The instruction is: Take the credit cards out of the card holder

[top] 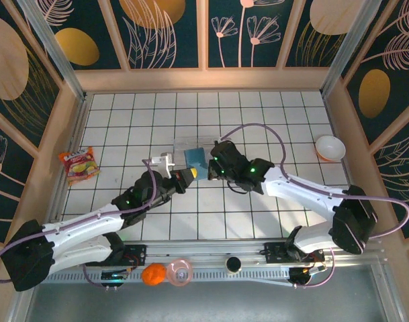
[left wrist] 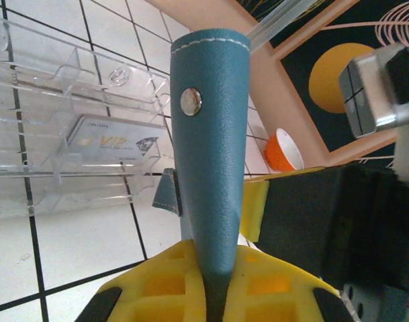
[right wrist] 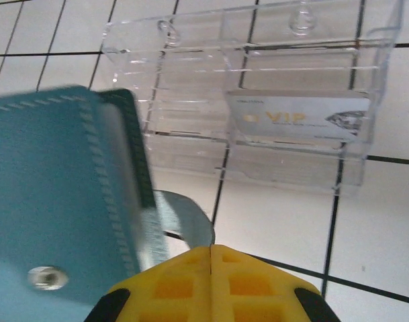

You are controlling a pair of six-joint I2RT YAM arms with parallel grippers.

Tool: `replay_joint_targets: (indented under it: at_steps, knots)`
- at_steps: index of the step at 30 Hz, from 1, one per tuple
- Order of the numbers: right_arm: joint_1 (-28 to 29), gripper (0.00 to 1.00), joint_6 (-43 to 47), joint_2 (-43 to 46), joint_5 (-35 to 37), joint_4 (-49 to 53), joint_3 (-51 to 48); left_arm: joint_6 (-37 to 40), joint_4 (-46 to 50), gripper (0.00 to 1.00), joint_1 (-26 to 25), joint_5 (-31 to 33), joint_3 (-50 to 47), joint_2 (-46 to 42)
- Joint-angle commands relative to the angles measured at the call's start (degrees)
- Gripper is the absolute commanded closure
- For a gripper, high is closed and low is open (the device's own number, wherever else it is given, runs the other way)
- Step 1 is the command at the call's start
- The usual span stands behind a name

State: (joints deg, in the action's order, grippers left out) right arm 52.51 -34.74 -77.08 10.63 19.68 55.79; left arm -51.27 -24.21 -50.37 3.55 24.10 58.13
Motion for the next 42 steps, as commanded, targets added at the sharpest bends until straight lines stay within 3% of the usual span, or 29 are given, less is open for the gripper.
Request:
replay_joint_targets:
  at_steps: [1, 7, 10, 11, 15, 26, 34, 42]
  knots:
    - [-3.3, 1.0, 1.7, 5.2, -3.5, -3.3, -4.1, 0.5, -2.3, 1.0, 0.0, 0.8, -0.6, -2.8]
    - [-8.0, 0.98, 6.9, 12.8, -14.5, -11.5, -10.3, 2.5, -5.9, 1.0, 0.1, -3.6, -3.7, -5.8]
    - [-9.8, 0.59, 7.2, 17.7, -19.3, -16.3, -13.6, 2.1, -6.1, 1.0, 0.1, -2.9, -4.9, -7.5]
    - [-10.0, 0.51, 6.6, 19.2, -20.5, -18.0, -14.6, 2.1, -5.9, 1.0, 0.1, -2.6, -5.0, -7.8]
    - [-9.5, 0.41, 4.0, 20.6, -26.7, -24.5, -16.2, 1.9, -6.1, 1.0, 0.1, -2.4, -5.0, -8.1]
    - [-7.2, 0.44, 3.7, 13.2, -24.2, -25.3, -14.1, 0.8, -8.8, 1.0, 0.1, -3.9, -5.6, -8.8]
    - [-7.3, 0.72, 3.4, 11.6, -24.1, -26.1, -14.0, -0.1, -10.0, 1.0, 0.1, -4.7, -5.9, -8.5]
    - [-7.2, 0.69, 2.8, 11.9, -24.7, -29.4, -14.7, -1.5, -11.4, 1.0, 0.1, -5.0, -7.0, -8.1]
